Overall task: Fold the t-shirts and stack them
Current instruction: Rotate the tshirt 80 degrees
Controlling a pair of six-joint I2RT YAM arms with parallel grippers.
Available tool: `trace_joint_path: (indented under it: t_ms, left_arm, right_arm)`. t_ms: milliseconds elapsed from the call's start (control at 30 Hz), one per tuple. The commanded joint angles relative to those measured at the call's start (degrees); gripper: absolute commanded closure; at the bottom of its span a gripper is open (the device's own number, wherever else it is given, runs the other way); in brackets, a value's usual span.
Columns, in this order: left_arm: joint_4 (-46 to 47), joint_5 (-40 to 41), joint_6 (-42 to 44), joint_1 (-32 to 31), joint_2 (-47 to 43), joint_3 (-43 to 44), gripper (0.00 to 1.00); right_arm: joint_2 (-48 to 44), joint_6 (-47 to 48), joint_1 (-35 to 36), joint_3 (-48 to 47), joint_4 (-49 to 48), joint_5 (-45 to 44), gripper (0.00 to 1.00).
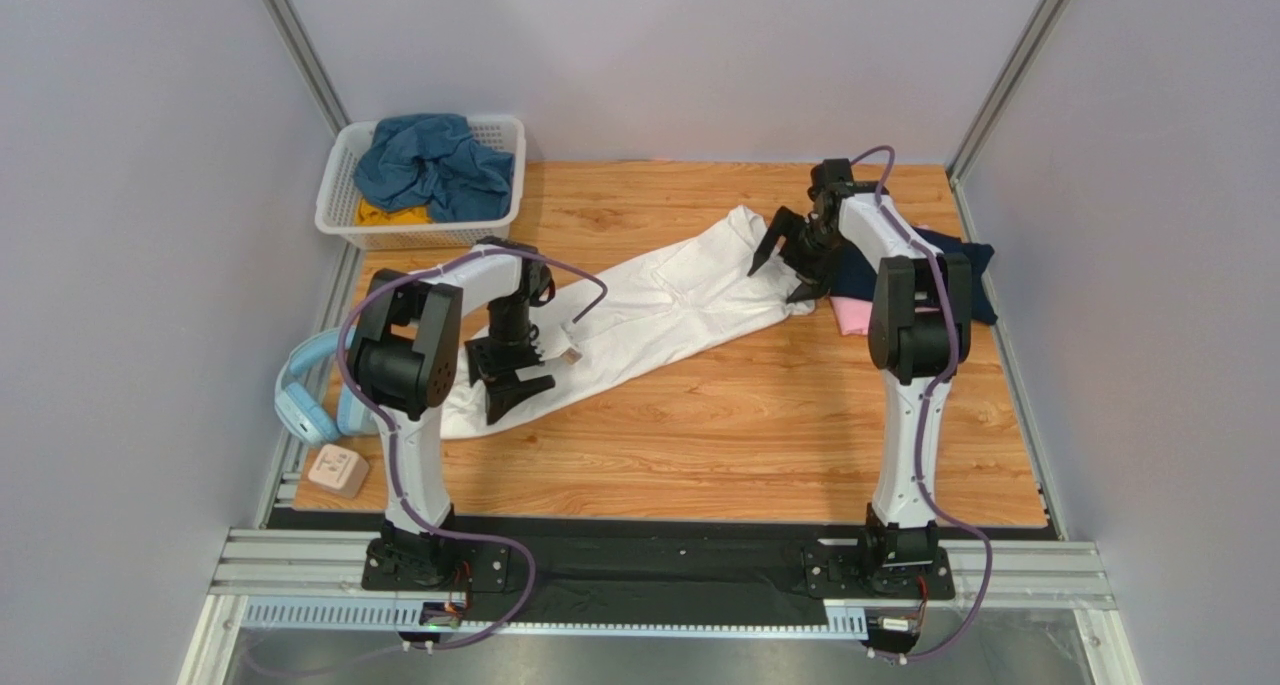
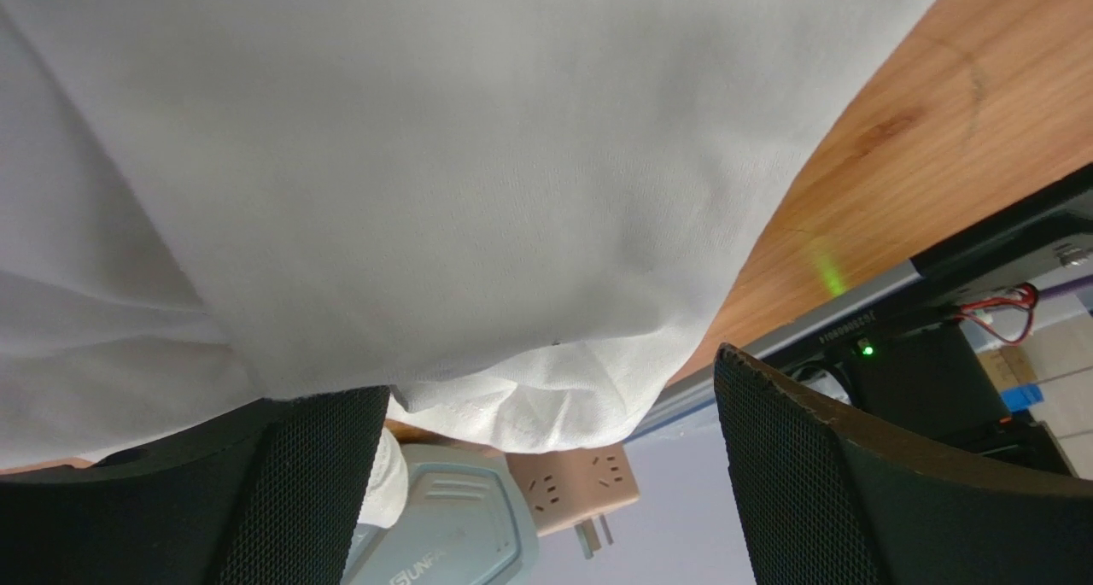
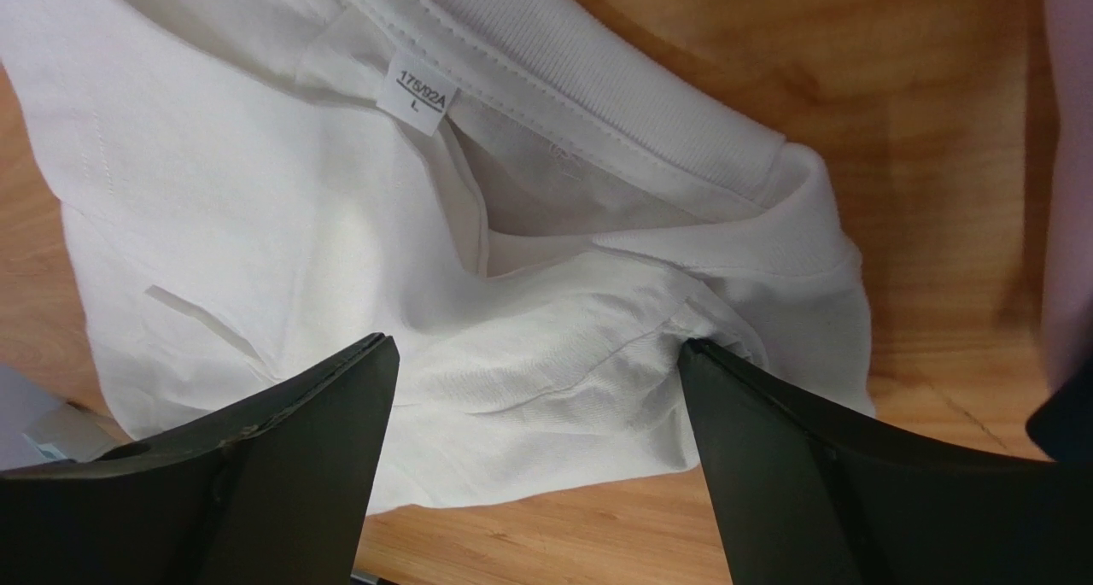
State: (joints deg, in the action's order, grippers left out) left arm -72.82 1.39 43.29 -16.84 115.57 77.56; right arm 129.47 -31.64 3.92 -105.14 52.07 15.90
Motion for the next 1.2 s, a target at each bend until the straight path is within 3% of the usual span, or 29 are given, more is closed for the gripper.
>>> trace_joint_path:
  t_ms: [0, 300, 433, 800, 1033, 1167]
  left_arm:
    - [-4.8, -4.5, 0.0, -1.4, 0.8, 0.2, 0.0]
    - [-7.7, -7.0, -0.9, -5.4, 2.6, -0.1, 0.0]
    - [-10.4, -11.1, -0.9, -9.5, 4.1, 1.9, 0.0]
    - [-19.2, -24.6, 1.9, -21.6, 11.3, 12.6, 0.0]
    - [-23.4, -30.3, 4.3, -25.0, 9.2, 12.3, 0.0]
    - [-23.4, -32.2, 4.1, -25.1, 5.4, 7.9, 0.0]
  right_arm:
    - [8.8, 0.3, -1.6, -5.7, -2.9, 3.2, 0.1]
    - [17.6, -2.2, -3.0, -23.5, -1.5, 10.3, 0.1]
    - [21.3, -4.2, -3.3, -29.8, -1.8, 16.1, 0.0]
    - [23.7, -11.2, -3.4, -30.3, -14.2, 30.3, 0.0]
    - [19.4, -7.5, -3.4, -34.8, -14.0, 25.9, 0.0]
    - [20.1, -10.7, -6.0, -42.6, -13.9, 27.6, 0.0]
